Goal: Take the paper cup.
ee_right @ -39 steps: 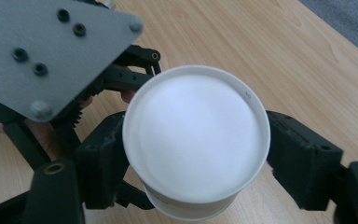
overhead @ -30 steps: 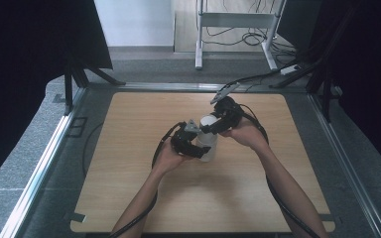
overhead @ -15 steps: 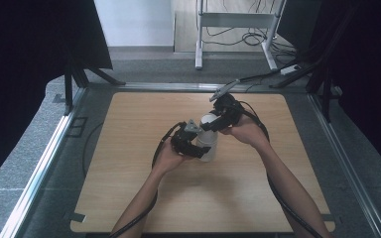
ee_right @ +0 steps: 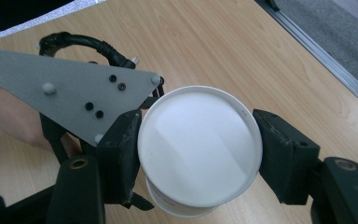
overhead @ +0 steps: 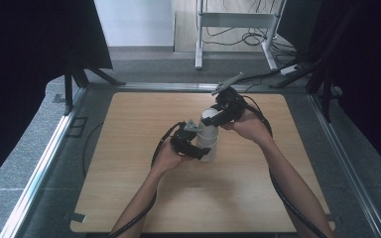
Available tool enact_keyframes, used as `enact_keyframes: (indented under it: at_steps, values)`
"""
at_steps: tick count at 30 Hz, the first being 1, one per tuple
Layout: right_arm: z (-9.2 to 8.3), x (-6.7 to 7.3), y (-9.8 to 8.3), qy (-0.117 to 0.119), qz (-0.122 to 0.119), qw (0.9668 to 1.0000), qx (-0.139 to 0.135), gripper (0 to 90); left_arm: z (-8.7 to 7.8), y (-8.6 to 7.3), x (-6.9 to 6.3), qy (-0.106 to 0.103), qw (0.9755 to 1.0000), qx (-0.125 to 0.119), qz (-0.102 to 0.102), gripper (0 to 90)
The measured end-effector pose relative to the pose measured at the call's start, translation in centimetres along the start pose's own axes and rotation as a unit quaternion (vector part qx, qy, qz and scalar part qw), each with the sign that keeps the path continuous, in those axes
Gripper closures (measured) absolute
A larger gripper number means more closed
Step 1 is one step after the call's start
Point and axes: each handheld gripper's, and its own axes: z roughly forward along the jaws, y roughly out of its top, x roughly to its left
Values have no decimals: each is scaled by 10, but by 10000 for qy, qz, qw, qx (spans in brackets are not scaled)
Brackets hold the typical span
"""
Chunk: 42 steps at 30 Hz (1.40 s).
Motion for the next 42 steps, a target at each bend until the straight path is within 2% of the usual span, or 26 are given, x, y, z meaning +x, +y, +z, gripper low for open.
enact_keyframes:
  at_steps: [7, 15, 24, 31, 37, 42]
  values:
    - [-12, 4, 7, -19, -70, 9999, -105, 358, -8, -1, 2, -27, 9999, -75, -76, 119]
    - [-28, 6, 13, -62, -127, 9997, -212, 358, -20, -6, 4, -243, 9995, -164, -133, 103]
    - [-46, 14, 18, 46, -203, 9994, -290, 359, -30, -9, 0, -408, 9990, -147, -67, 51]
    - [-61, 22, 14, 133, -294, 9989, -333, 359, -35, -10, -7, -460, 9989, -47, 87, 6]
    - [-69, 28, 7, 218, -357, 9985, -357, 359, -42, -13, -10, -558, 9983, -174, 30, 0]
    - [-73, 34, 0, 275, -415, 9981, -360, 359, -48, -14, -16, -579, 9980, -207, 117, 0]
